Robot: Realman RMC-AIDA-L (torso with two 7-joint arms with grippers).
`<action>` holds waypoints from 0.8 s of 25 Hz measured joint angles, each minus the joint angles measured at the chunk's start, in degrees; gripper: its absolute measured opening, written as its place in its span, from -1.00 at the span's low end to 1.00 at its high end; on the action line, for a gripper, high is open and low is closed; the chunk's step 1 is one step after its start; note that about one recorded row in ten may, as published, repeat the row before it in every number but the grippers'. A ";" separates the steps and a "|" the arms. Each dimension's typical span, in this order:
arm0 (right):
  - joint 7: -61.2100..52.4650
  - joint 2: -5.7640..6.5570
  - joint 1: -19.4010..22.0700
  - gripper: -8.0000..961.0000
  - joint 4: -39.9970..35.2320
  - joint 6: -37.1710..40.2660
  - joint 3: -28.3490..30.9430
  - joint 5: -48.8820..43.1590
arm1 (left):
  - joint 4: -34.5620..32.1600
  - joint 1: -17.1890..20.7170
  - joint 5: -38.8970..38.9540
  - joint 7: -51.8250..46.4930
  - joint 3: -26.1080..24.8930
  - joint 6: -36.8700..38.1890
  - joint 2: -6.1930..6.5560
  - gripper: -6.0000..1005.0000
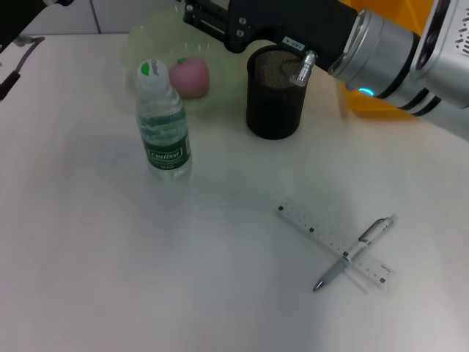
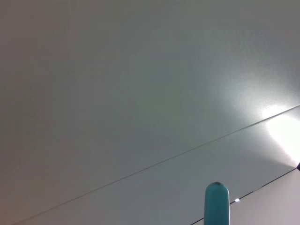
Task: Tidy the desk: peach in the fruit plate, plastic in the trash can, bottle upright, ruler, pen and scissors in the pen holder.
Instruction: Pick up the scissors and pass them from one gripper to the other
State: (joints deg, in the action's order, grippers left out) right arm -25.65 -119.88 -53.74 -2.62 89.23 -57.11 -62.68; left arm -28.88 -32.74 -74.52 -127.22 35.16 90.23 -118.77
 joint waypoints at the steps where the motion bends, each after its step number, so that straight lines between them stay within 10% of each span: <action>1: 0.04 0.00 -0.18 0.15 0.18 -0.04 0.04 0.00 | 0.03 -0.06 0.00 0.03 0.00 -0.04 0.01 -0.56; 20: 0.70 0.00 -4.30 0.07 5.26 -3.15 2.66 1.08 | 0.67 -0.40 0.10 0.21 0.01 -0.85 -0.06 -0.56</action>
State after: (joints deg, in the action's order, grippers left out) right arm -24.95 -119.88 -58.04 2.64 86.08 -54.45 -61.60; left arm -28.21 -33.13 -74.42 -127.02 35.16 89.37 -118.82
